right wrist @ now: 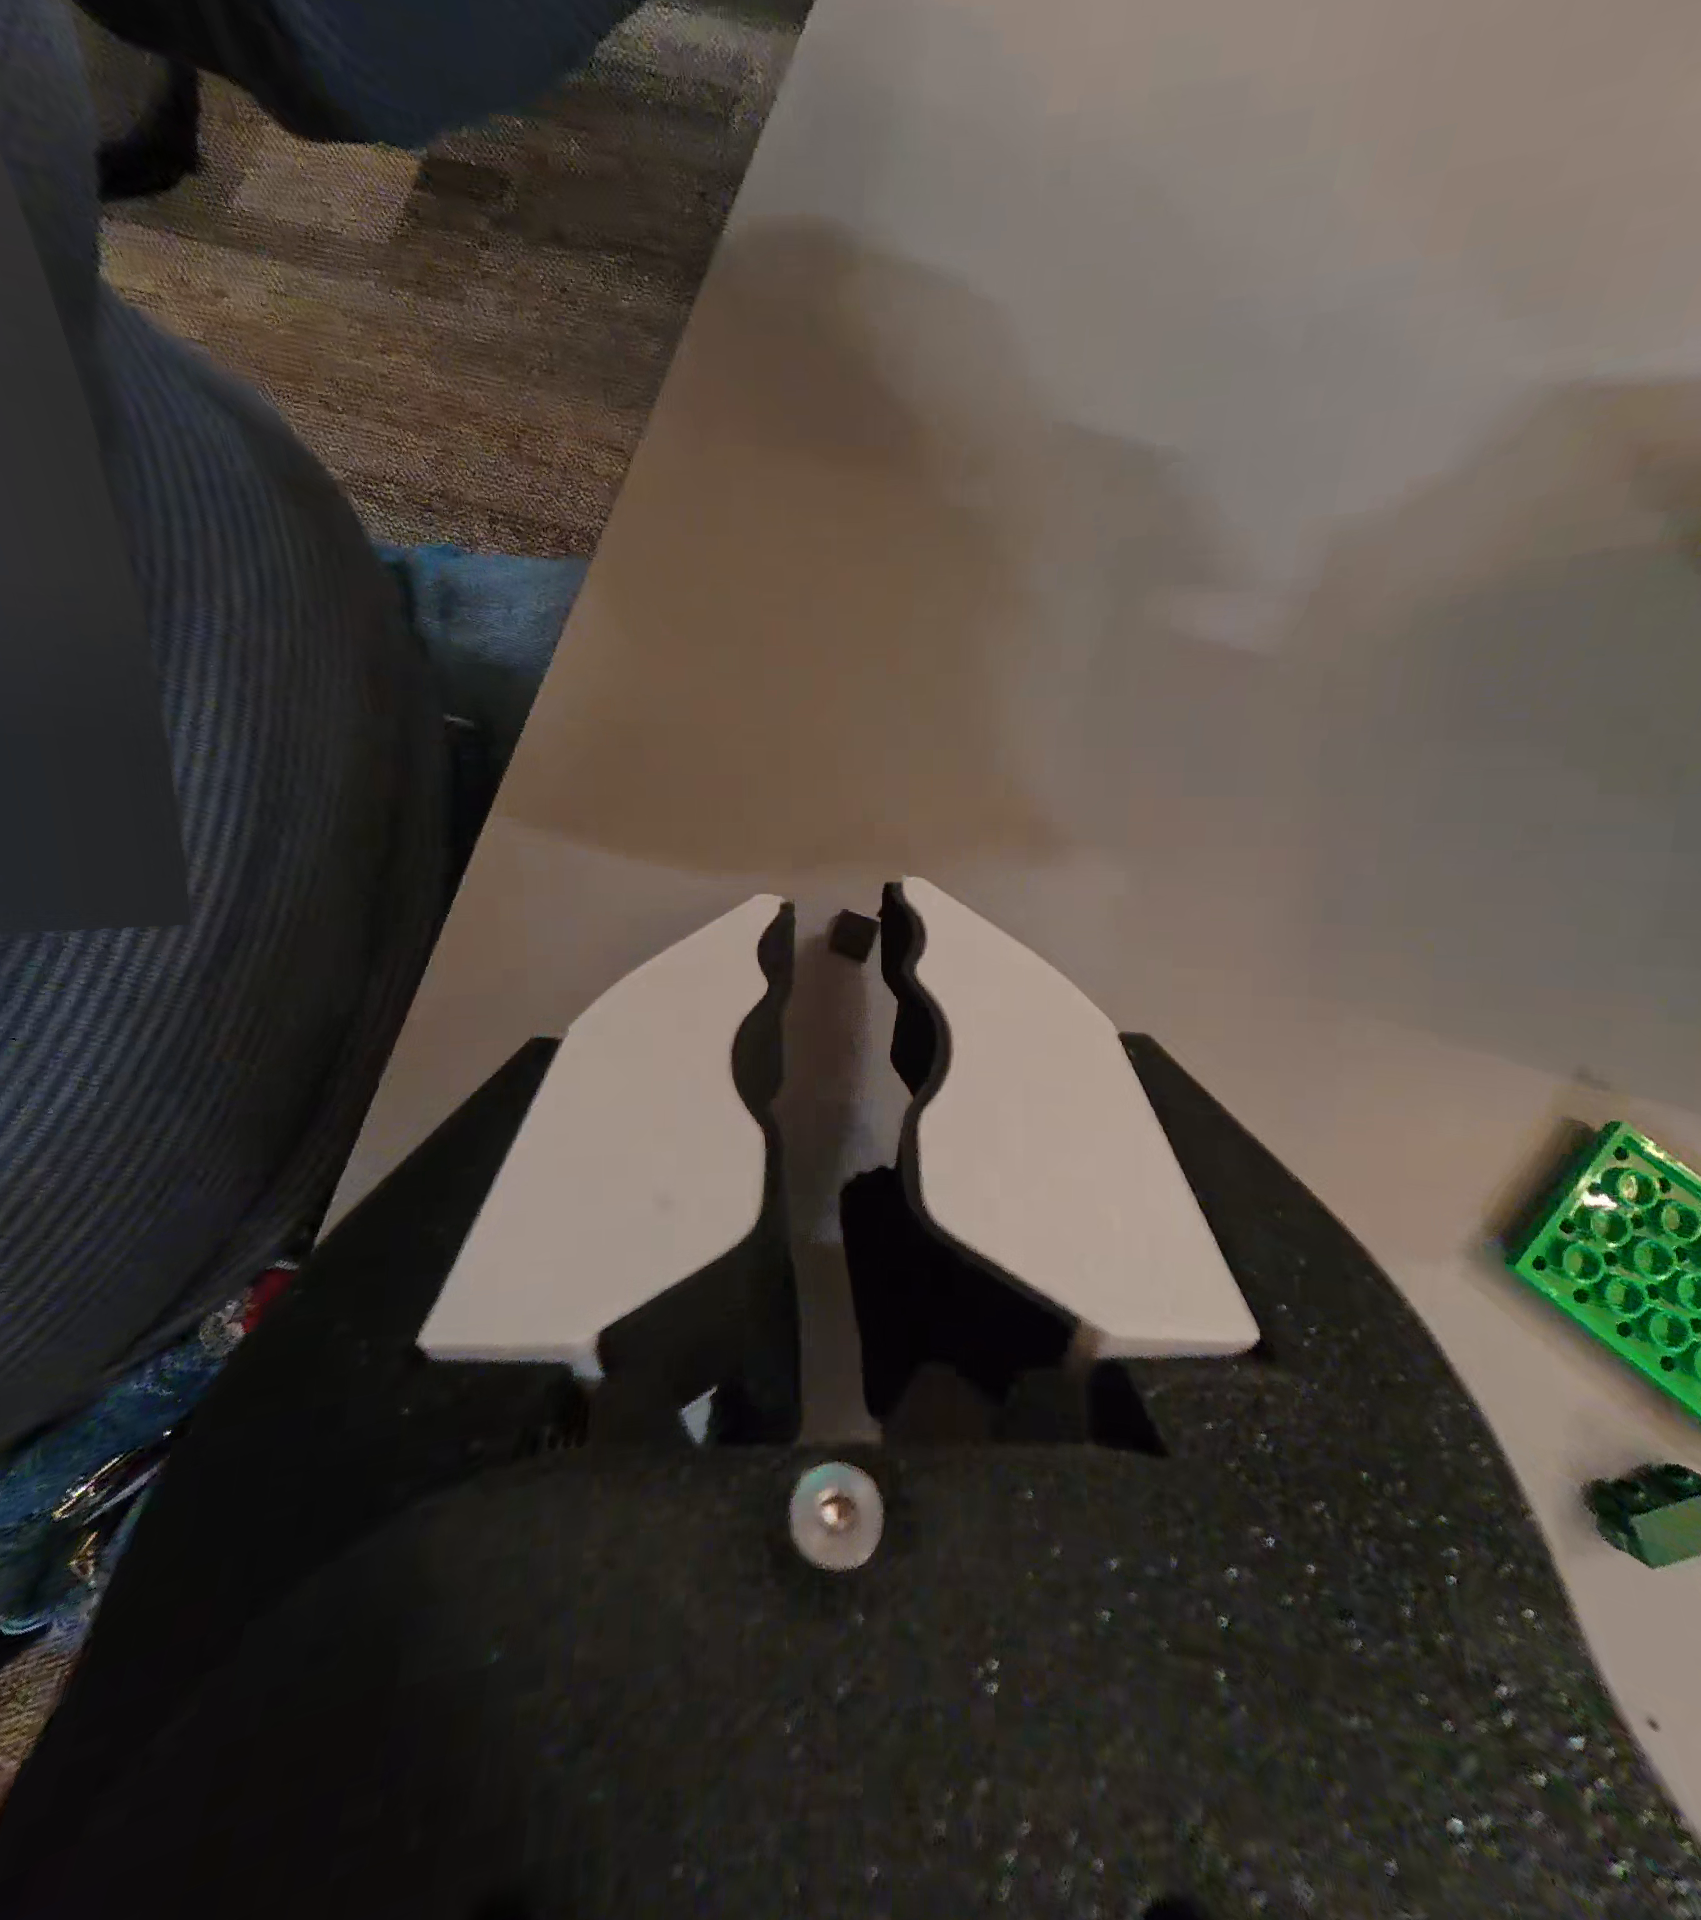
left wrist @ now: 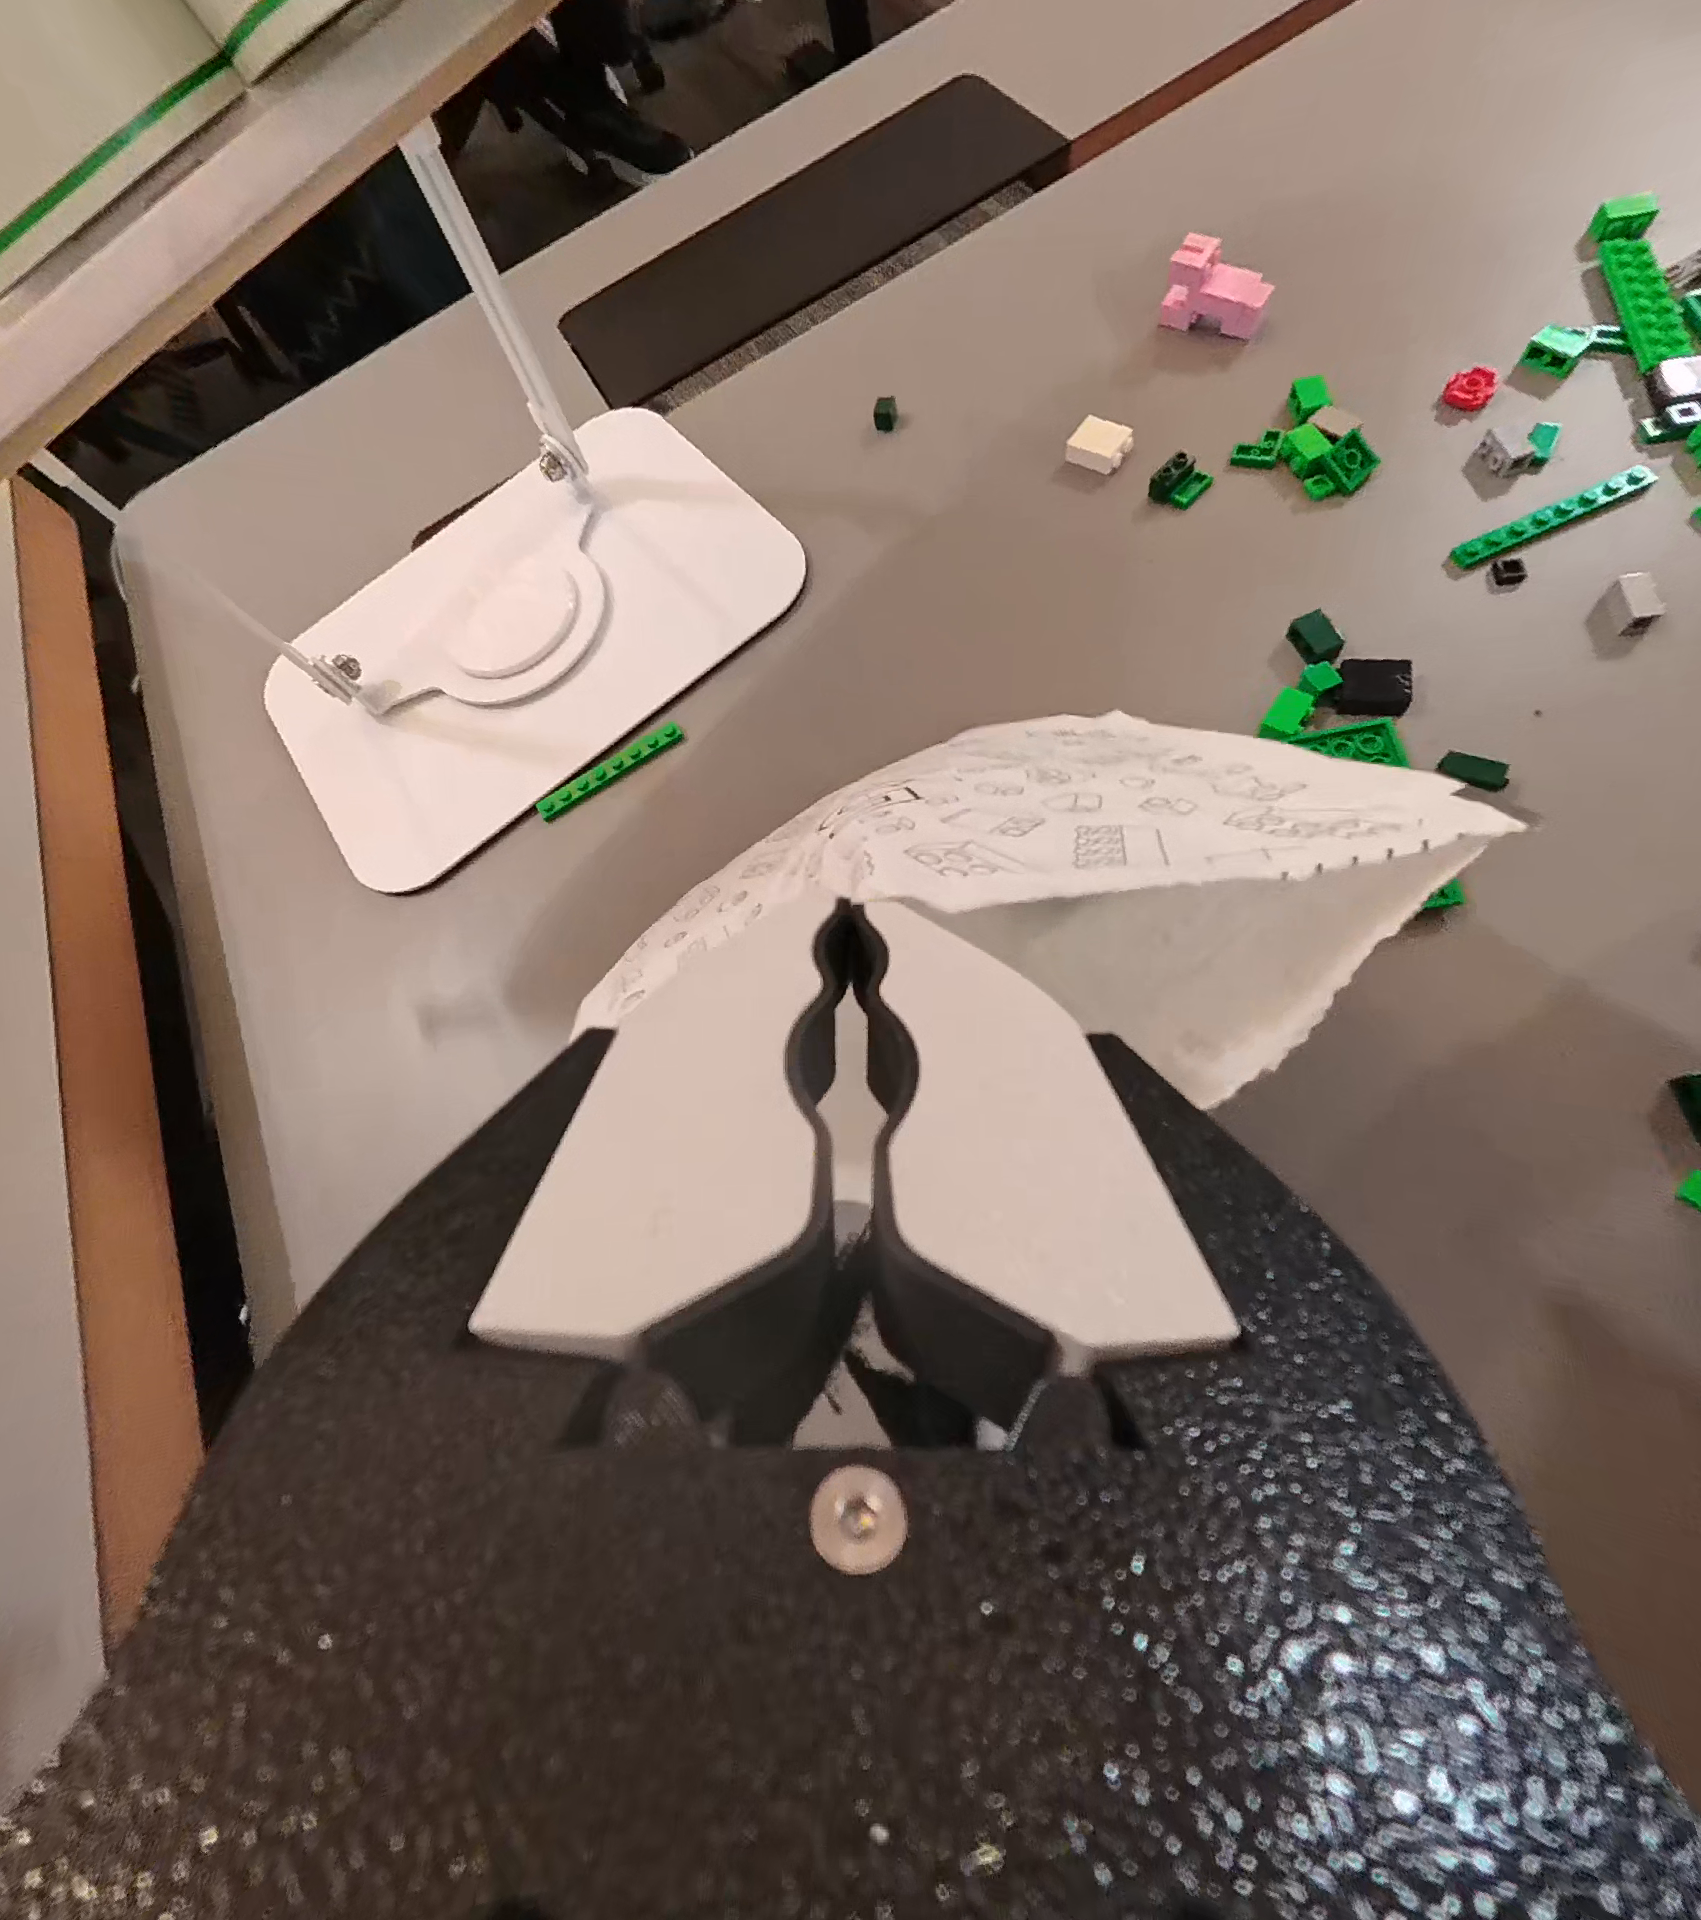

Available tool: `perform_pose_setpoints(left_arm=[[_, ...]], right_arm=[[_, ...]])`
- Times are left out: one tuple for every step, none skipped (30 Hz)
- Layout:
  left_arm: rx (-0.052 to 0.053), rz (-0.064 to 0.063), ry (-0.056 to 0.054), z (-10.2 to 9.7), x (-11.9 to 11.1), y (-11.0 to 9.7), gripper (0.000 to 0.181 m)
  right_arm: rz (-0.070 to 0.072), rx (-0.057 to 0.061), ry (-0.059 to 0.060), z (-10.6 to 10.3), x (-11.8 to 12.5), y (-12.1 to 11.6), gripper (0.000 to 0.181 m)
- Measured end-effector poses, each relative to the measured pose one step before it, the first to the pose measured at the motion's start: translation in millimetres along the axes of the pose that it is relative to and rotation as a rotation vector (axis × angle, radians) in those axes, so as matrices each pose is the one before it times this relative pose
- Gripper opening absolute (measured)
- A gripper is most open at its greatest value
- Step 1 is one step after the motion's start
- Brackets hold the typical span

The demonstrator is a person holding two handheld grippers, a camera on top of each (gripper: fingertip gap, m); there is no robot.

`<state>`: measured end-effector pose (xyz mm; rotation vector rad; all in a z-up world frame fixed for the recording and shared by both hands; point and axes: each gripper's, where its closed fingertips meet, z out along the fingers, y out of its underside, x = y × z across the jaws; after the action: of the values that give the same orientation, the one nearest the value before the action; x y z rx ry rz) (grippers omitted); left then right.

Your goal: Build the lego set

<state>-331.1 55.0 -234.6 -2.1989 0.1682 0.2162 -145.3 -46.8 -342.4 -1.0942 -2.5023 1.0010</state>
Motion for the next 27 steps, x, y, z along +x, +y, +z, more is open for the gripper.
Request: perform_pose_setpoints(left_arm=[[-0.0043, 0.0004, 0.0037, -0.33, 1.19, 1.14, 0.000], [-0.0041, 0.0003, 0.0023, -0.43, 0.97, 0.96, 0.000], [-0.0032, 0.0004, 0.0021, -0.37, 0.76, 0.51, 0.000], [-0.0024, 0.0000, 0.0022, -0.36, 0.76, 0.20, 0.000], [-0.0023, -0.0005, 0.0026, -0.20, 0.93, 0.05, 0.000], [-0.0045, -0.0010, 0.0027, -0.05, 0.89, 0.24, 0.000], [-0.0030, 0.0001, 0.0004, 0.04, 0.80, -0.01, 0.000], [-0.0037, 0.0011, 0.0006, 0.11, 0.97, 0.06, 0.000], [-0.0048, 0.0002, 0.0019, 0.02, 1.30, 0.18, 0.000], [-0.0039, 0.0007, 0.0018, 0.01, 1.33, -0.03, 0.000], [-0.0040, 0.0010, 0.0029, -0.07, 1.46, 0.03, 0.000], [-0.0056, -0.0016, 0.0037, -0.18, 1.64, 0.26, 0.000], [-0.0073, -0.0036, 0.0042, -0.21, 1.65, 0.46, 0.000], [-0.0053, -0.0086, 0.0014, -0.38, 1.38, -0.01, 0.000], [-0.0081, -0.0185, 0.0004, -0.20, 1.30, -0.07, 0.000], [-0.0126, -0.0220, 0.0067, 0.12, 2.30, 0.20, 0.000], [-0.0111, -0.0193, 0.0055, 0.35, 2.43, -0.48, 0.000], [-0.0052, -0.0118, -0.0003, 0.41, 2.14, -1.23, 0.000], [-0.0032, -0.0034, 0.0003, 0.28, 2.32, -1.49, 0.000], [0.0014, 0.0001, 0.0028, 0.15, 2.79, -2.00, 0.000], [0.0055, 0.0009, 0.0043, -0.06, 2.89, -2.48, 0.000], [0.0044, 0.0017, 0.0032, -0.12, 2.45, -1.89, 0.000], [0.0020, 0.0036, 0.0025, -0.29, 2.16, -1.15, 0.000], [0.0028, 0.0043, 0.0006, -0.52, 1.68, -0.98, 0.000], [0.0043, 0.0049, 0.0017, -0.63, 1.50, -0.80, 0.000], [0.0033, 0.0045, 0.0022, -0.70, 1.33, -0.37, 0.000], [0.0028, 0.0019, 0.0018, -0.70, 0.96, -0.40, 0.000]], right_arm=[[0.0095, -0.0075, 0.0010, 0.45, 0.71, 1.56, 0.016], [0.0076, -0.0126, 0.0030, 0.58, 0.85, 2.28, 0.016], [0.0050, -0.0151, 0.0059, 0.67, 0.99, 2.62, 0.016], [0.0020, -0.0116, 0.0060, 0.82, 0.86, 2.16, 0.016], [0.0004, -0.0086, 0.0034, 1.06, 0.48, 1.59, 0.016], [0.0002, -0.0076, 0.0012, 1.14, 0.05, 1.45, 0.016], [0.0033, 0.0068, -0.0006, 0.51, 0.05, -0.79, 0.014], [0.0032, 0.0058, -0.0023, 0.35, -0.01, -0.56, 0.012], [0.0040, 0.0041, -0.0059, 0.41, -0.45, -0.11, 0.010], [0.0068, 0.0068, -0.0059, 0.33, -0.36, -0.33, 0.008], [0.0088, 0.0061, -0.0012, 0.15, 0.18, -0.26, 0.008], [0.0020, 0.0010, 0.0075, -0.34, 1.20, 0.14, 0.008], [-0.0117, 0.0020, 0.0269, -1.77, 3.33, -0.76, 0.008], [-0.0135, 0.0289, 0.0358, -4.23, 4.66, -6.26, 0.008], [-0.0008, 0.0644, 0.0435, -7.03, 6.72, -14.14, 0.008], [0.0056, 0.0863, 0.0575, -8.70, 9.95, -20.19, 0.008], [-0.0014, 0.0914, 0.0664, -8.40, 11.62, -23.10, 0.008], [-0.0070, 0.0810, 0.0800, -6.60, 13.65, -22.72, 0.007], [-0.0094, 0.0644, 0.0929, -4.14, 15.40, -19.96, 0.007], [-0.0111, 0.0414, 0.0817, -1.38, 13.68, -15.08, 0.007], [-0.0092, 0.0162, 0.0686, 1.09, 11.76, -9.33, 0.007], [-0.0114, -0.0101, 0.0485, 3.06, 8.69, -3.08, 0.007], [-0.0161, -0.0345, 0.0407, 4.16, 7.11, 2.32, 0.007], [-0.0245, -0.0373, 0.0481, 4.17, 7.37, 4.15, 0.007], [-0.0246, -0.0358, 0.0466, 3.68, 6.43, 4.65, 0.007], [-0.0206, -0.0342, 0.0372, 3.38, 4.81, 4.35, 0.007], [-0.0151, -0.0269, 0.0296, 2.72, 3.57, 3.58, 0.007]])
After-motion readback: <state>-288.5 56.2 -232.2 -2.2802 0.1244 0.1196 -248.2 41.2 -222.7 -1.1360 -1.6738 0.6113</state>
